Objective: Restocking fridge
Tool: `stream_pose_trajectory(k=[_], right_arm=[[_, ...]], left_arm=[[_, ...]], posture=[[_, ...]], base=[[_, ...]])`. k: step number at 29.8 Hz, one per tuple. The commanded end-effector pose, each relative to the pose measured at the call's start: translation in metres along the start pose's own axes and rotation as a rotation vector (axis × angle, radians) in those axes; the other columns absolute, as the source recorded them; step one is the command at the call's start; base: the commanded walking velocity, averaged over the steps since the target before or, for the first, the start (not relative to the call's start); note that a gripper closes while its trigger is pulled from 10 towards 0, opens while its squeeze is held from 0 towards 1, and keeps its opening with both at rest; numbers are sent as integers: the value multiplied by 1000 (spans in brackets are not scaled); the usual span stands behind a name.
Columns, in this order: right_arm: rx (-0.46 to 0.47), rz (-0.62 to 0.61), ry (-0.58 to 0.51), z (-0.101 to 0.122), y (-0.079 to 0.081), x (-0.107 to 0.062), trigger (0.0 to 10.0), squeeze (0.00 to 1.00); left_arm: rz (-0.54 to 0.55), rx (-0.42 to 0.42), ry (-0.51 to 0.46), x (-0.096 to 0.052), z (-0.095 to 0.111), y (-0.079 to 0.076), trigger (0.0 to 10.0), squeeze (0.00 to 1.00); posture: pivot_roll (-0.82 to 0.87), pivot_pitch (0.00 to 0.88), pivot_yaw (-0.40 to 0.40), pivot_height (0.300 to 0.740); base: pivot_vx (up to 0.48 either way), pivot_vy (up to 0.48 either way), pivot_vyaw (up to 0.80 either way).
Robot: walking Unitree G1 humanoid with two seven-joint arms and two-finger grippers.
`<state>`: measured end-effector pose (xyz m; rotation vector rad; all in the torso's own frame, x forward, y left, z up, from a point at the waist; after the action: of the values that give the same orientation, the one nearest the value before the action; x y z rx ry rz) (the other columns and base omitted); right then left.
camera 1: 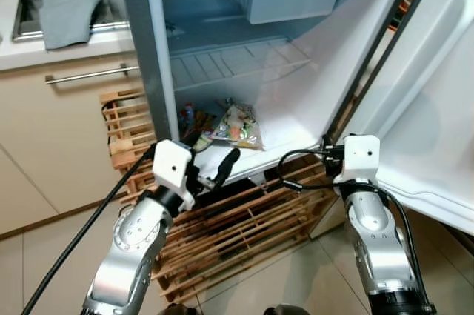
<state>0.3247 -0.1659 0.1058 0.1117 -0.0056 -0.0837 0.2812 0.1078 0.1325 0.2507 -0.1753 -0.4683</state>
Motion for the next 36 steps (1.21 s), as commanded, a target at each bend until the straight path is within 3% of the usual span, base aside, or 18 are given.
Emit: stream_pose_trajectory(k=[1,5,14,16,19,36], right_arm=[[18,12,-7,2,5,3,10000,0],[30,36,-8,2,9,3,10000,0],[31,26,1,-5,-3,-6,10000,0],[32,35,-1,-4,-3,-5,10000,0],[50,67,-3,-2,2,-3,10000,0],[69,117,2,-3,13,6,10000,0]], left_arm=[[17,16,-45,9,13,9,10000,0],[-41,19,-77,14,21,4,10000,0],[-140,-4,-85,17,24,-14,10000,0],[-62,58,-68,24,23,-4,10000,0],[-18,47,-52,27,22,3,10000,0],[40,46,-15,35,15,9,10000,0]], posture=[[-63,0,-41,740],[-73,0,-30,740],[-97,0,-5,740],[-94,0,-16,740],[-86,0,-28,740],[-52,0,-29,740]], base=[[0,-480,0],[0,-480,0],[0,-460,0],[0,0,0],[0,0,0],[-146,0,0]])
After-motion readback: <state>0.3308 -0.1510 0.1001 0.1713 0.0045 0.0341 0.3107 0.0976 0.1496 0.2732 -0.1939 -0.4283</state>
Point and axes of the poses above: a point about 5 cm out from each wrist's last joint towards the gripper, its own x axis pointing out of the wrist towards the gripper, its own z axis along the axis of the wrist's last joint, y = z × x, the point moved 3 cm from there along x, pointing out of the wrist towards the gripper, and after that the axes turned 15 degrees about x, right-handed, at the moved point
